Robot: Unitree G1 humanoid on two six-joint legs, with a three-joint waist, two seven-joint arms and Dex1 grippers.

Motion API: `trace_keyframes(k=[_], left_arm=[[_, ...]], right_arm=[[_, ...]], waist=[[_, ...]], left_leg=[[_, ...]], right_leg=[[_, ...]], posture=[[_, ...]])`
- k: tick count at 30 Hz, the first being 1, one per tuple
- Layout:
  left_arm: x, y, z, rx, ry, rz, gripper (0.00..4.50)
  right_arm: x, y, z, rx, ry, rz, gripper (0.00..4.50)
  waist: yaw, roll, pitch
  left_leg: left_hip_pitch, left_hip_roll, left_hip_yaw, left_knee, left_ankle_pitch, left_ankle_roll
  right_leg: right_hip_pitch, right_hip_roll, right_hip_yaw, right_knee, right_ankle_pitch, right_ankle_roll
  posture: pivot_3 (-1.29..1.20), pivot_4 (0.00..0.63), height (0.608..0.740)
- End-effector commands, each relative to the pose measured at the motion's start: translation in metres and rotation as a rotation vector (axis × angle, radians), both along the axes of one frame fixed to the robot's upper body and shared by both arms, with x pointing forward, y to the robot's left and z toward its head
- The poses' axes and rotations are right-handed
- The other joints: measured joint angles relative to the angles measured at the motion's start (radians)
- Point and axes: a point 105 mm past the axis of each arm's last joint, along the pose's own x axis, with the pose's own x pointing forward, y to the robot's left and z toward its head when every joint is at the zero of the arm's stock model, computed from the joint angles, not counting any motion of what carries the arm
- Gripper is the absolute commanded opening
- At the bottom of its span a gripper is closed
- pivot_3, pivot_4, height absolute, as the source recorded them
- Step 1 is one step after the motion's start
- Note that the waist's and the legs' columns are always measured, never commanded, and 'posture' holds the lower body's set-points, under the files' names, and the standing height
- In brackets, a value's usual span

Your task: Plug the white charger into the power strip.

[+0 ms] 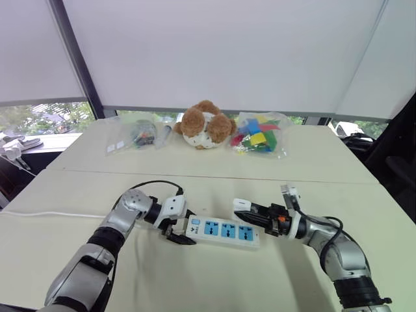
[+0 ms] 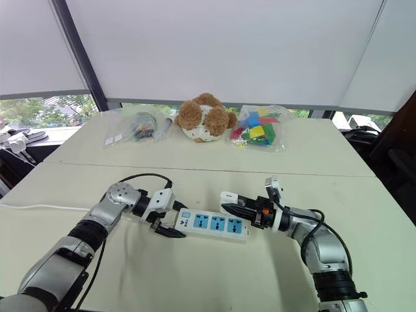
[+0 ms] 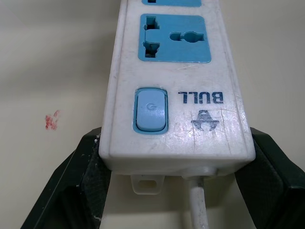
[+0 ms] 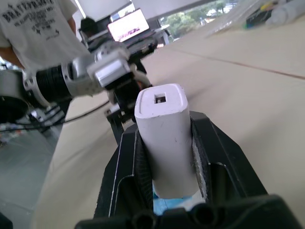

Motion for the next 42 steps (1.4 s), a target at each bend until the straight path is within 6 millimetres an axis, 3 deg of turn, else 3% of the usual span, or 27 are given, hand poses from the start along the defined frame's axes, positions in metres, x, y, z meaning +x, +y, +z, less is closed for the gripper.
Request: trace_keyframes(k=[1,16,28,42], left_arm=[[-0.007,0.019,-0.022,0.105,0.076,0.016,3.03],[-0.012,0.028,-0.023,0.129,0.135,0.018,3.03],[-0.018,0.030,-0.025,0.141,0.155,0.006,3.03],[-0.022,0.027,-0.028,0.138,0.162,0.000,3.03]], right_arm=[[0.000,-0.002,-0.004,-0.018,-0.034,0.013,0.72],[-0.001,-0.020,-0.028,-0.064,0.002,-0.021,0.72],[0.003,-0.009,-0.035,-0.048,0.003,0.005,0.72],[0.002,0.010,0.010,0.045,-0.096,0.038,0.72]], waist=[[-0.001,0.000,0.000],[-0.024,-0.001,0.000],[-0.025,-0.001,-0.001],[-0.036,-0.001,-0.001]], left_leg=[[0.000,0.000,0.000,0.000,0.000,0.000],[0.002,0.007,0.000,0.000,0.000,0.000],[0.003,0.012,0.001,0.000,-0.001,0.001],[0.004,0.013,0.001,-0.002,-0.001,0.001]], right_leg=[[0.000,0.000,0.000,0.000,0.000,0.000],[0.002,0.008,0.001,0.000,0.000,-0.001],[0.002,0.011,0.002,0.000,0.000,-0.002],[0.001,0.012,0.003,0.001,0.000,-0.004]], posture=[[0.00,0.150,0.739],[0.00,0.150,0.739],[0.00,0.150,0.739],[0.00,0.150,0.739]])
